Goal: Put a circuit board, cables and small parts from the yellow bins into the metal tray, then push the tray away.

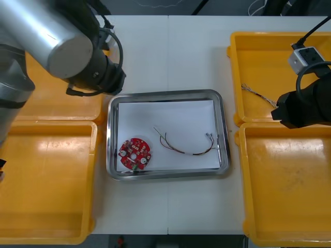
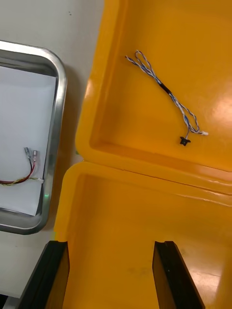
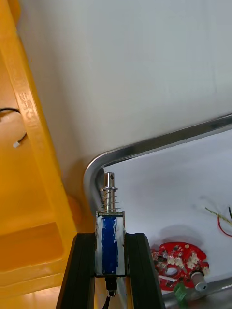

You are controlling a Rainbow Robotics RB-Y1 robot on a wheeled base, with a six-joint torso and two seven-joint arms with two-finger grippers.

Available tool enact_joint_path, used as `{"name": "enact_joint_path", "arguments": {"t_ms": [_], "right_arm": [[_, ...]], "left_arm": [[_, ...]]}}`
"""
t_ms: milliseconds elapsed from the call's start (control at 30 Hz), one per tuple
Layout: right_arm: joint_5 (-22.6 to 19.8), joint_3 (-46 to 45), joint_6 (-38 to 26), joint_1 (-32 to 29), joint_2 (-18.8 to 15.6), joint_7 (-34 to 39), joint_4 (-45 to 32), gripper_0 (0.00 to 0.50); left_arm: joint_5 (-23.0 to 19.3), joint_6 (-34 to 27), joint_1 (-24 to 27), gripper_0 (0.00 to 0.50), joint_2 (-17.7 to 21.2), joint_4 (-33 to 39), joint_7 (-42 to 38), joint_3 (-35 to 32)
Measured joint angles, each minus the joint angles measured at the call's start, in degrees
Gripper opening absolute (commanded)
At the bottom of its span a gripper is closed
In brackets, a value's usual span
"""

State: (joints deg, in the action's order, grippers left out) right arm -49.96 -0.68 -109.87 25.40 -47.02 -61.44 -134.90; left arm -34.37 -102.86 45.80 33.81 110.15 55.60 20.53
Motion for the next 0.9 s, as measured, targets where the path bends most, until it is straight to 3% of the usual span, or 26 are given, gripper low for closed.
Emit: {"name": "enact_joint_path", "arguments": {"t_ms": [200, 767, 833, 900], "right_arm": [[-0.69, -2.31, 0.00, -0.21, -0.20, 0.00, 3.68, 0.500], [1.90, -4.32, 0.00, 0.03, -0.21, -0.05, 10.66, 0.500], [0.89, -4.33, 0.00, 0.66, -0.21, -0.23, 12.64, 0.500], [-0.64, -4.33, 0.00, 1.50, -0.21, -0.70, 14.66, 0.500]], "left_arm": [[2.93, 1.76, -0.93, 0.005, -1.95, -0.75, -14.88, 4.40], [9.13, 13.17, -6.94, 0.007, -2.27, -5.64, -14.55, 11.31], [9.51, 13.94, -7.02, 0.021, -2.27, -6.19, -14.55, 11.94], [9.85, 14.40, -7.05, 0.075, -2.27, -6.39, -14.55, 12.45]]}}
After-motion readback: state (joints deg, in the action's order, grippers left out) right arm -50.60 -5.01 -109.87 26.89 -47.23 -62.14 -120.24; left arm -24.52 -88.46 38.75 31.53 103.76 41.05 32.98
